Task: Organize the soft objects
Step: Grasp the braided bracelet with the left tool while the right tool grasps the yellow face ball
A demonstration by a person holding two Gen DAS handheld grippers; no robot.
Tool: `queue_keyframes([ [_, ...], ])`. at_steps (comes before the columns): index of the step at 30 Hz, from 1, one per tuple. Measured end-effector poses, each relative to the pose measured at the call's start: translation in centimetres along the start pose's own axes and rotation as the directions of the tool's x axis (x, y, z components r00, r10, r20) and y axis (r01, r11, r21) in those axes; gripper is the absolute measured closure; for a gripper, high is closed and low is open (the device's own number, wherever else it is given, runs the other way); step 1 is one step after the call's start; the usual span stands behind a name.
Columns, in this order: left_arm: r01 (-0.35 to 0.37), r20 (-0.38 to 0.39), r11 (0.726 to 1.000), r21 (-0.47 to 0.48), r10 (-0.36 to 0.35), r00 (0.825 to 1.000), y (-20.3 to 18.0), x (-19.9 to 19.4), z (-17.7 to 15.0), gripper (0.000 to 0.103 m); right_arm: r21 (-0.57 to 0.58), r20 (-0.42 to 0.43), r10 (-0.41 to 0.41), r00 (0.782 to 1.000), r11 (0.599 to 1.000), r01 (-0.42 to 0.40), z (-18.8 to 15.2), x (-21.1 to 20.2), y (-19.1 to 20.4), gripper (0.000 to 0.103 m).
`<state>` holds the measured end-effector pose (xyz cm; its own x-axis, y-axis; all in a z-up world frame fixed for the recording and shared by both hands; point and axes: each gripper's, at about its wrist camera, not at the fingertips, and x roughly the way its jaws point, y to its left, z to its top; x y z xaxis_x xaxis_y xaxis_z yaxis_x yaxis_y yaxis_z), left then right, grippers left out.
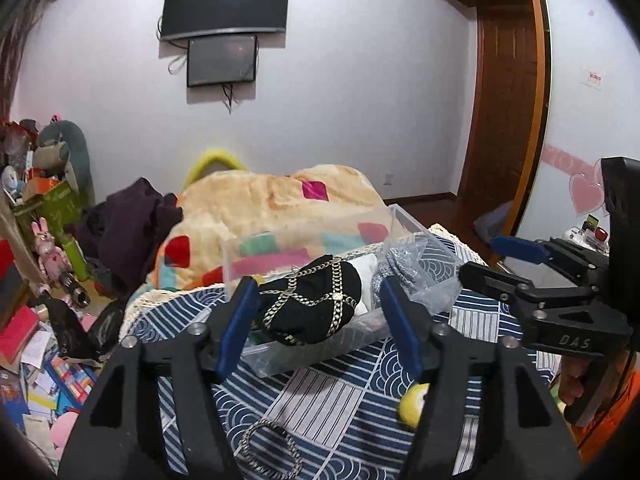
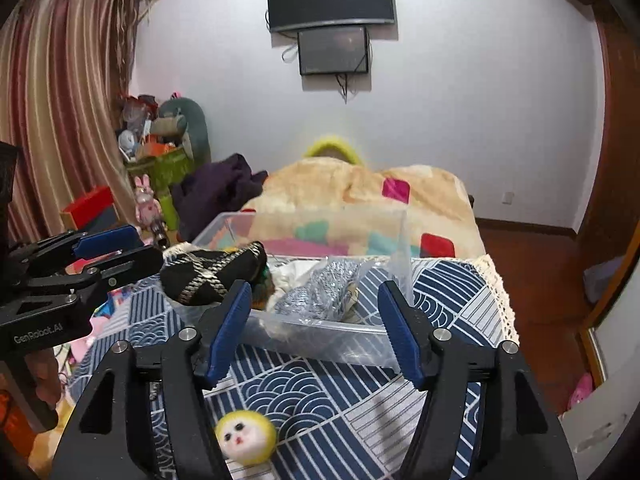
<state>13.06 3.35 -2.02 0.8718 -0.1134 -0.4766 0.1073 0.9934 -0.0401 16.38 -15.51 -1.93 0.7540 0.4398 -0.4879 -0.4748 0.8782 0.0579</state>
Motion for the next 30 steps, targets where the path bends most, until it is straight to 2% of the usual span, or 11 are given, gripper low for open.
queue_keyframes([
  [1,-0.006,0.002,1.0,-0.001,0.006,1.0,0.1,-0.5,-0.2,0.034,-0.003,0.009,-0.001,1.0,1.0,0.001,-0.1,-0.3,0.2,0.03],
  [3,-0.015,-0.008,1.0,-0.006,0.015,1.0,0.3,-0.8,-0.5,0.026,-0.009,0.017,0.0,1.0,1.0,0.0,-0.2,-0.6,0.5,0.028],
  [9,-0.044,-0.126,0.999,-0.029,0.04,0.991,1.8,0.2,-3.2,0.025,0.001,-0.044,0.069,0.997,0.998,-0.069,-2.0,-0.3,1.3,0.028],
  [14,-0.069,-0.256,0.996,-0.049,0.055,0.965,2.9,2.5,-6.8,0.025,-0.015,-0.154,0.087,0.984,0.996,-0.091,-5.1,1.7,2.3,0.028],
  [20,-0.09,-0.35,0.994,-0.062,0.062,0.935,3.8,3.9,-10.5,0.025,0.019,-0.249,0.121,0.961,0.993,-0.12,-7.8,3.5,2.4,0.028],
  [23,-0.09,-0.375,0.993,-0.072,0.057,0.925,4.0,4.2,-11.9,0.025,0.022,-0.284,0.138,0.949,0.99,-0.138,-8.7,4.0,2.7,0.028],
  [25,-0.082,-0.38,0.994,-0.077,0.047,0.924,4.1,4.2,-12.4,0.032,0.014,-0.295,0.144,0.944,0.989,-0.146,-9.2,4.0,3.0,0.032],
  [27,-0.068,-0.387,0.995,-0.077,0.033,0.921,4.0,4.3,-12.8,0.053,0.011,-0.309,0.16,0.937,0.986,-0.164,-9.4,4.2,3.2,0.046],
  [29,-0.056,-0.391,0.995,-0.08,0.02,0.92,4.0,4.3,-13.1,0.063,0.015,-0.318,0.173,0.932,0.984,-0.177,-9.6,4.3,3.3,0.063],
  [30,-0.056,-0.385,0.995,-0.079,0.021,0.923,4.0,4.2,-13.0,0.069,0.013,-0.316,0.173,0.933,0.984,-0.177,-9.6,4.2,3.2,0.064],
])
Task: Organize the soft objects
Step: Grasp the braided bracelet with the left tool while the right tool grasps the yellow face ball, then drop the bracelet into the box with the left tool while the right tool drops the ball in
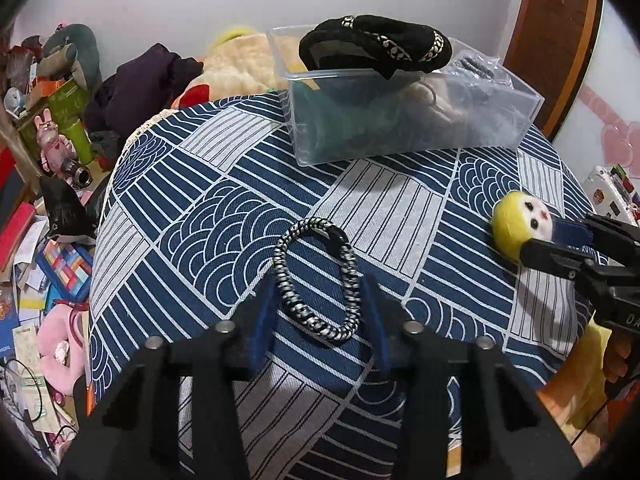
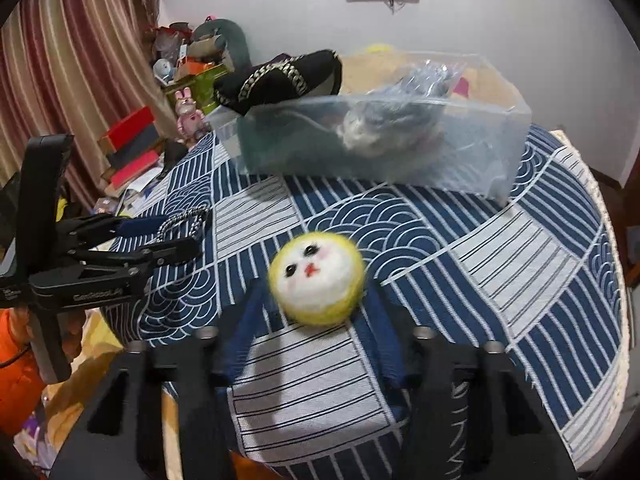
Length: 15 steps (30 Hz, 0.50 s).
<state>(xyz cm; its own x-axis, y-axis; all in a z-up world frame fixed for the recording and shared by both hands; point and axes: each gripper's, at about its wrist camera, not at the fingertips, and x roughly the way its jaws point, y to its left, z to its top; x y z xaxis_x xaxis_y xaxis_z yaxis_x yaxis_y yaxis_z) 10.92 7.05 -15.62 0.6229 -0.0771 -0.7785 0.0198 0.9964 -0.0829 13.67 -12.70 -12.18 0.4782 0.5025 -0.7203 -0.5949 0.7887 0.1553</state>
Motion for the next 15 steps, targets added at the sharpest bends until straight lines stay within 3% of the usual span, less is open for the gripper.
queue_keyframes([
  [3,0.002,0.022,1.0,0.015,-0.003,1.0,-0.1,-0.6,0.1,0.086,-0.003,0.026,0.002,1.0,1.0,-0.002,0.1,-0.6,-0.1,0.065],
  [6,0.007,0.043,1.0,0.022,-0.008,0.999,-0.2,-1.1,0.4,0.096,-0.004,0.056,-0.004,0.998,1.0,0.004,0.4,-1.4,-0.1,0.065],
  [11,0.011,0.129,1.0,0.026,-0.015,0.992,-0.4,-3.4,2.0,0.097,-0.004,0.116,-0.022,0.993,1.0,0.022,1.6,-3.1,-0.2,0.065],
  [15,0.015,0.222,0.999,0.038,-0.023,0.975,-1.0,-5.9,4.0,0.097,0.005,0.169,-0.04,0.985,0.999,0.04,2.8,-4.2,-0.6,0.065],
])
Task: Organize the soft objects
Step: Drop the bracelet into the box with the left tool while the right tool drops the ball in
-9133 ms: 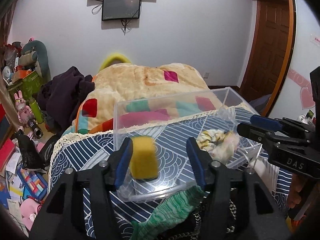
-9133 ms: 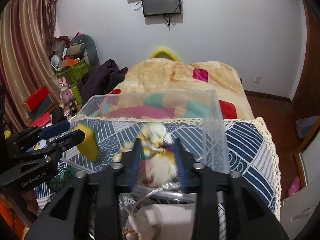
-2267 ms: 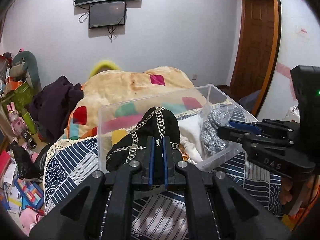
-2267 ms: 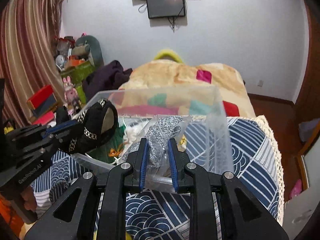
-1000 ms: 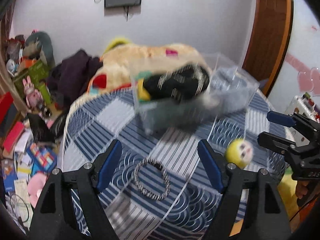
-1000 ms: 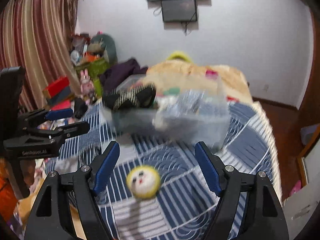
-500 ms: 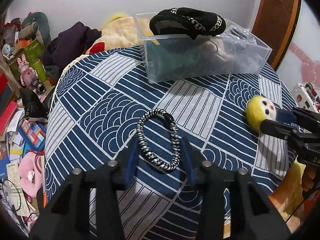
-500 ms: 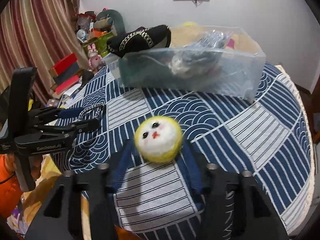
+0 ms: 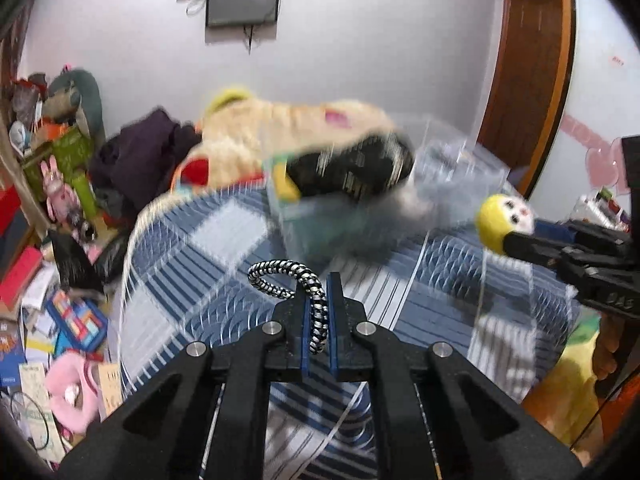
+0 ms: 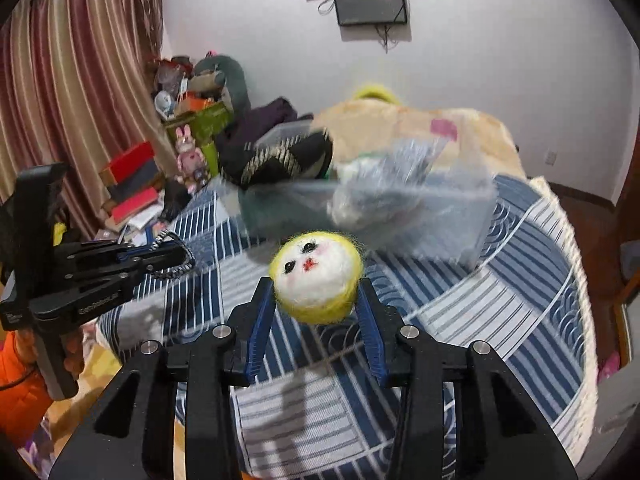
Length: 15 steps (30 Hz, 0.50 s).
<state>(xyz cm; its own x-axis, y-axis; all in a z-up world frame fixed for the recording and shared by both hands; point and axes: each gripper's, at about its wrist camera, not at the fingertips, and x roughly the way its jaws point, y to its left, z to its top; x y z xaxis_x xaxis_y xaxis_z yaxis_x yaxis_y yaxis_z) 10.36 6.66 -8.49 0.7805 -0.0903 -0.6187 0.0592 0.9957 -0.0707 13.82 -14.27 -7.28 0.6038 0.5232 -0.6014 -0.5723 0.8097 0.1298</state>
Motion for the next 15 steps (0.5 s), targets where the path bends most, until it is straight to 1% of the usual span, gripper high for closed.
queue_keyframes([
  [2,0.01,0.053,1.0,0.011,-0.011,0.999,-0.5,-1.0,1.5,0.097,0.006,0.026,-0.007,1.0,1.0,0.007,0.8,-0.4,-0.2,0.065],
  [8,0.043,0.137,0.997,0.062,-0.051,0.989,-2.2,-1.6,5.4,0.097,0.029,0.097,-0.037,0.995,0.999,0.034,3.3,-0.8,-0.9,0.065],
  [11,0.052,0.152,0.996,0.078,-0.063,0.986,-2.8,-0.7,6.8,0.097,0.043,0.117,-0.044,0.992,0.998,0.039,4.5,-0.4,-1.2,0.065],
  [15,0.067,0.138,0.994,0.086,-0.079,0.987,-3.3,1.1,7.5,0.097,0.049,0.119,-0.044,0.992,0.998,0.038,5.7,0.8,-1.2,0.065],
])
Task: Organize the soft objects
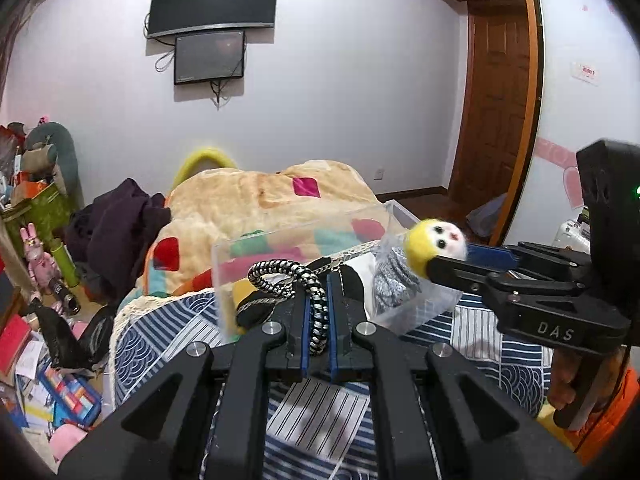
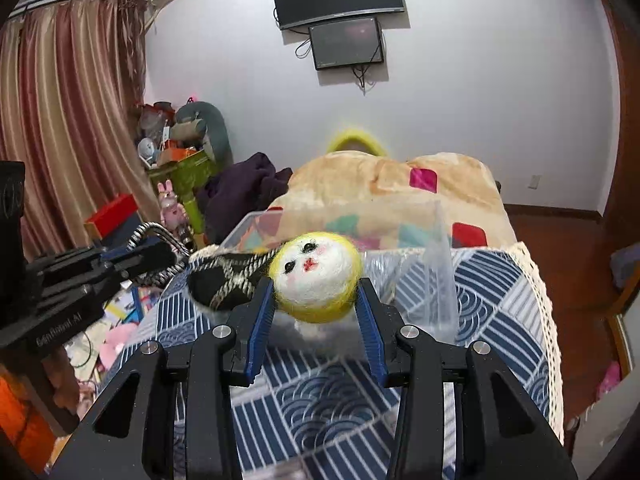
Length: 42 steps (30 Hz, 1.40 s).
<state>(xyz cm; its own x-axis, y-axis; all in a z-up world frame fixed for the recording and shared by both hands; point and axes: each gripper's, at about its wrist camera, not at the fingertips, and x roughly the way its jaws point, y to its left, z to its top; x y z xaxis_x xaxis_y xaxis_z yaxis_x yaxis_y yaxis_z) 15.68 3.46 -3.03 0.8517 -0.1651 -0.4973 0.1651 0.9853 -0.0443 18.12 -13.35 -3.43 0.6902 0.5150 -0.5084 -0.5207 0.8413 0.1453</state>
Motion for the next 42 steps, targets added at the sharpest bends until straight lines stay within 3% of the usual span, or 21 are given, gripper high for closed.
queue_keyframes([
  [6,0.045,-0.094,0.998,-0.033,-0.048,0.994,0.5,4.4,-0.1,0.097,-0.023,-0.037,-0.006,0.999,1.0,0.005,0.3,2.4,0.5,0.065],
  [12,0.043,-0.162,0.999,-0.03,-0.047,0.986,0.7,6.6,-0.5,0.096,-0.051,-0.101,-0.022,0.995,0.999,0.017,-0.5,4.5,0.5,0.065],
  [19,0.043,-0.177,0.998,-0.048,-0.051,0.983,1.1,6.0,-0.7,0.082,-0.033,-0.129,-0.009,0.992,0.999,0.005,-0.5,4.5,0.0,0.062],
  [22,0.042,-0.165,0.997,-0.058,-0.051,0.985,1.2,5.3,-0.5,0.07,-0.033,-0.118,-0.009,0.993,0.999,0.005,-0.2,3.9,-0.1,0.056],
  [24,0.031,-0.153,0.998,-0.056,-0.039,0.987,1.2,4.8,-0.3,0.055,-0.037,-0.101,-0.017,0.995,0.999,0.013,0.0,3.4,0.0,0.051],
  [29,0.012,-0.116,0.999,-0.038,-0.016,0.993,1.0,3.7,0.2,0.041,-0.035,-0.059,-0.022,0.998,0.999,0.02,0.7,2.0,-0.1,0.045],
  [35,-0.005,-0.131,0.999,-0.032,0.001,0.991,1.5,2.9,-0.1,0.04,-0.029,-0.019,-0.027,0.999,0.999,0.026,1.1,0.3,-0.3,0.044],
  [42,-0.038,-0.002,0.996,-0.08,0.038,0.999,1.9,-2.0,0.6,0.039,-0.023,0.049,-0.03,0.998,0.999,0.031,1.6,-2.4,-0.2,0.044],
])
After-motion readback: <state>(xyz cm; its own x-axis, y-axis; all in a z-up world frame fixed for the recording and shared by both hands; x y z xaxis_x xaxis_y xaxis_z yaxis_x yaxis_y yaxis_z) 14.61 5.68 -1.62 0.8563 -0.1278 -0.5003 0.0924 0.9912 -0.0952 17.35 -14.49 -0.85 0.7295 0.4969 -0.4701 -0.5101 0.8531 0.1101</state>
